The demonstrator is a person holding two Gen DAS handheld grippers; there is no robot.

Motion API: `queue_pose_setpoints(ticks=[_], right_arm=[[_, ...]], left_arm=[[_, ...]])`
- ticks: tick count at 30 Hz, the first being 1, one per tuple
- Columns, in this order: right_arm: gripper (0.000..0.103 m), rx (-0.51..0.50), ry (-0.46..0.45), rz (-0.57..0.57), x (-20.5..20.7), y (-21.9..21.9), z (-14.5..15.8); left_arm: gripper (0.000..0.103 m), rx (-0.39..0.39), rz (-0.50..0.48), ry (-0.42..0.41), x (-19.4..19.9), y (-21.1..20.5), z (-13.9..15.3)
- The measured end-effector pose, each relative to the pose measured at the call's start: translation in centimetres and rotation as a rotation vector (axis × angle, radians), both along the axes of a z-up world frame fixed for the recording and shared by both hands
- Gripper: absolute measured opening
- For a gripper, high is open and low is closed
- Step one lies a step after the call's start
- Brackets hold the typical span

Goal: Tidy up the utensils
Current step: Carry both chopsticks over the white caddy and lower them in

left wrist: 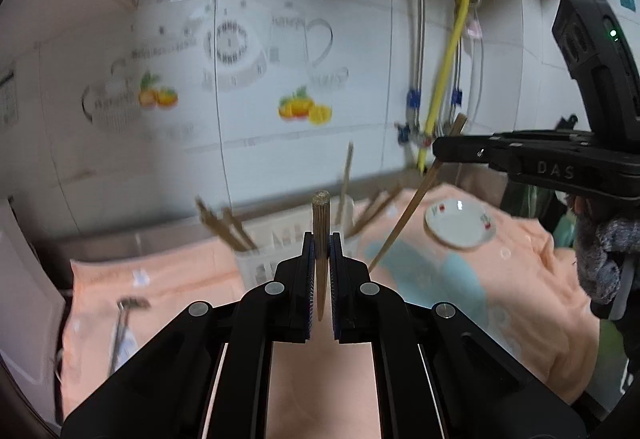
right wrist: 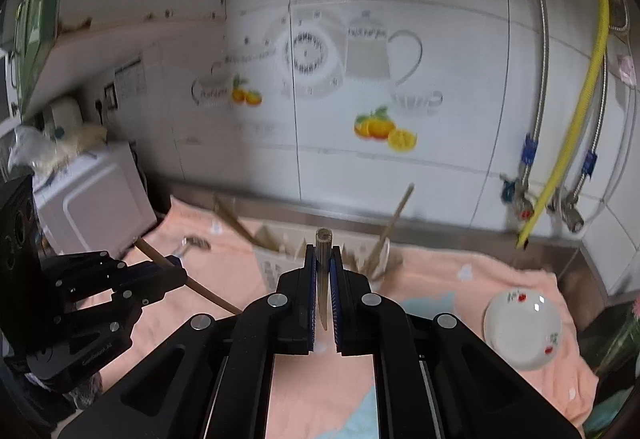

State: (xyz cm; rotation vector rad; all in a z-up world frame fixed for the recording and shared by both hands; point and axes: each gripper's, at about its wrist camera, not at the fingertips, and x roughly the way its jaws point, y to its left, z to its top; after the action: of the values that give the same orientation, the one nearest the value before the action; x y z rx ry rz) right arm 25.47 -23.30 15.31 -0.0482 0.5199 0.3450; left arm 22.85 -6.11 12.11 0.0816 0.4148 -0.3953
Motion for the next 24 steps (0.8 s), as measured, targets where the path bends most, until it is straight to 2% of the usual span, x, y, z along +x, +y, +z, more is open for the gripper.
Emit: queue_pose_setpoints(ticks=[7, 12, 18, 24], right_arm=[[0.006, 0.04, -0.056, -0.001, 2.3, 0.1, 3.3], [0.006, 0.044, -0.092, -0.038, 3.8, -0.1, 4.4], [0.006, 0.034, -0.094, -0.089, 5.7, -0.8, 3.8], [0.006, 0.029, -0.07, -0.111, 7.5, -1.6, 1.9]], left_arm=[[0.006, -0.025, 0.019, -0.077, 1.8, 0.1, 4.0], [0.006, -0.035, 0.048, -0.11, 3.0, 0.2, 5.5], [0.006, -0.03, 0.079, -0.124, 4.6, 0.5, 5.8], [0.006, -0.022, 0.089, -0.109, 6.1, 0.5, 4.4]])
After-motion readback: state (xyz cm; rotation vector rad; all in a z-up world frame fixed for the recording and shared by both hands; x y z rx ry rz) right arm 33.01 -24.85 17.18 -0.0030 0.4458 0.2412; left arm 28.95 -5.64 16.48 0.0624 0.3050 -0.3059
